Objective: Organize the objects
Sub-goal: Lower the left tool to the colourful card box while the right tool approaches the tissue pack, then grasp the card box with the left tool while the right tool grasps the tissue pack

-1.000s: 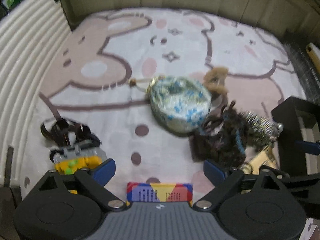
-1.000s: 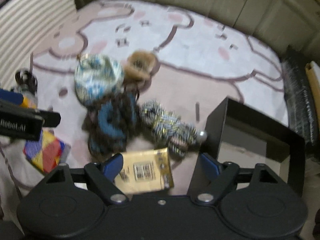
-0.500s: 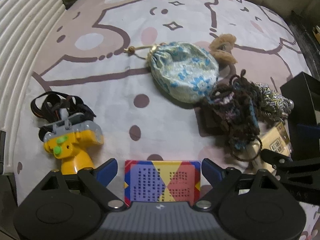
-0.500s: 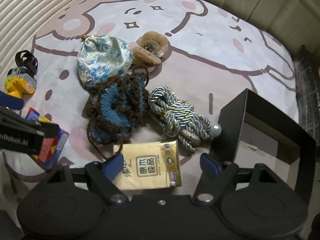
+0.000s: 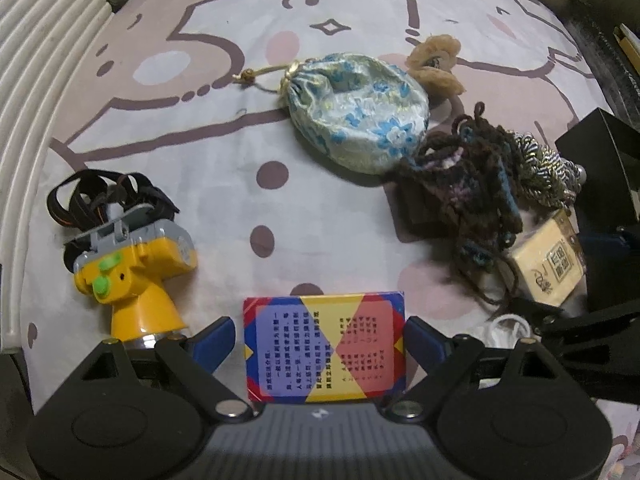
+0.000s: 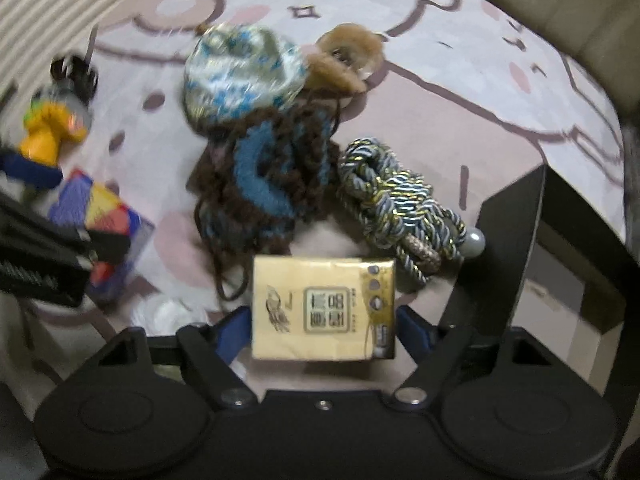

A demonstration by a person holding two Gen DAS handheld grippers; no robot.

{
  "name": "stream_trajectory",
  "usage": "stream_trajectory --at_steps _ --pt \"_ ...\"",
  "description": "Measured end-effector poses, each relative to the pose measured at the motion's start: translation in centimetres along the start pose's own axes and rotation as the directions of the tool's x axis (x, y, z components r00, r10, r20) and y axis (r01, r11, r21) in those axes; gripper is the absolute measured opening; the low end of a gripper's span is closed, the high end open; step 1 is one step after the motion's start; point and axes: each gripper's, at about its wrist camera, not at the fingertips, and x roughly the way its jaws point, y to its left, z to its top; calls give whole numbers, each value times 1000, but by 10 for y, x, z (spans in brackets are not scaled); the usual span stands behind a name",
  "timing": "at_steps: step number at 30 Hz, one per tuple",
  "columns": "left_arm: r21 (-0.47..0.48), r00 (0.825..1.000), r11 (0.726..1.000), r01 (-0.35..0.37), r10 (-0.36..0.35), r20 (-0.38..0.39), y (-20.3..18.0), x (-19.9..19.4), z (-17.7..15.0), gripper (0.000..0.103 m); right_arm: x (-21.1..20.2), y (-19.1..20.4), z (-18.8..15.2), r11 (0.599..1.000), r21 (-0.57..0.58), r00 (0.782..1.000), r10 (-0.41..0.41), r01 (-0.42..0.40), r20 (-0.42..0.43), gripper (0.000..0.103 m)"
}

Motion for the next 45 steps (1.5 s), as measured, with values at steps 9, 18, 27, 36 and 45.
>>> stream_trajectory --at_steps 9,18,27,36,45 --pt "47 1000 999 -6 7 -19 -6 10 -5 91 -5 -10 3 996 81 999 38 -38 3 74" --pt "54 999 999 6 -4 -38 -3 20 -6 91 -3 -8 4 998 53 999 35 -35 -7 77" --pt "49 1000 999 12 -11 -28 4 11 -5 89 -10 -14 7 997 77 1000 20 -20 4 73" --pt "-34 993 999 15 -11 119 7 -39 -7 89 -56 -25 1 987 158 990 -25 3 136 73" --pt "-74 973 997 -8 25 231 3 -85 -19 89 -105 -25 -12 985 174 965 -49 3 258 74"
